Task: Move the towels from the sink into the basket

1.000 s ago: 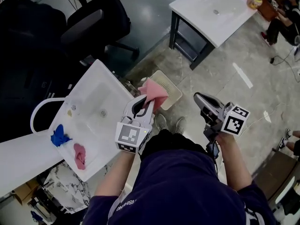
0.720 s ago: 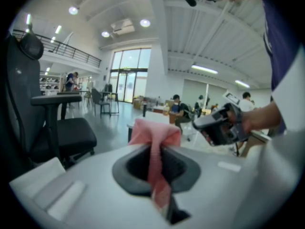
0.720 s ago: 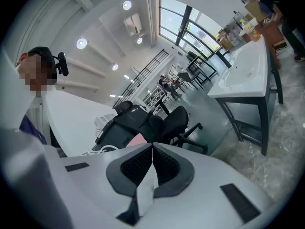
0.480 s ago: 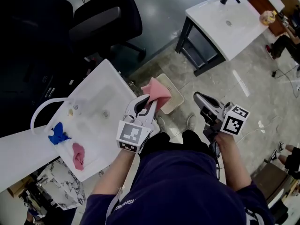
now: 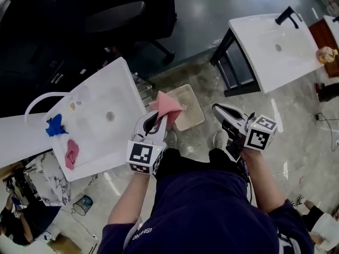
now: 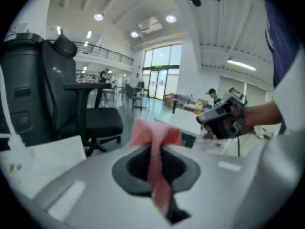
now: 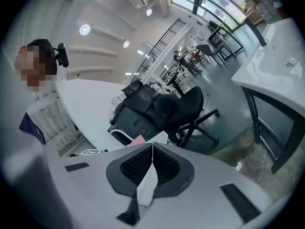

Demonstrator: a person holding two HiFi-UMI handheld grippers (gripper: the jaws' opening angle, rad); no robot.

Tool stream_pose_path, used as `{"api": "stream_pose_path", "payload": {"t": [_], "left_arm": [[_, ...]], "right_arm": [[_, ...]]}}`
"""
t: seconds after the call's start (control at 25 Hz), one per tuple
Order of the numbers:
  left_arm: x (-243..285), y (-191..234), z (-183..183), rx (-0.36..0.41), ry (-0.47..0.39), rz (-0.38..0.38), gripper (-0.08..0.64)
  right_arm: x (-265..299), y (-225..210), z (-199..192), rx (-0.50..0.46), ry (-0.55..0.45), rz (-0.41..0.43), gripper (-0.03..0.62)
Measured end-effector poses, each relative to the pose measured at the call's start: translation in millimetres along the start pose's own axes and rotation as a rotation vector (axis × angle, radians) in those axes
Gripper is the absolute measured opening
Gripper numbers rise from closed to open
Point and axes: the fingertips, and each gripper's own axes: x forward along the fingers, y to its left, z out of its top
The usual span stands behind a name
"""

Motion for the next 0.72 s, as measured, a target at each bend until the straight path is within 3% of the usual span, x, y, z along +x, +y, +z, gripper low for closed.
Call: {"api": "stream_pose_path", "payload": {"t": [0.2, 0.48, 0.72], "left_arm": [[13, -35, -8, -0.069, 0.018, 0.129, 0.018], [22, -76, -41, -0.138, 0.058, 0.241, 0.018], [40, -92, -84, -0.199, 0.069, 0.282, 0.018]], "right_arm": [[-33, -26, 10, -0.008, 0.101, 0.073, 0.009], [-67, -42, -3, -0.006, 0.207, 0.141, 0.009], [-72, -57, -31, -0.016, 0.282, 0.171, 0.009]]}}
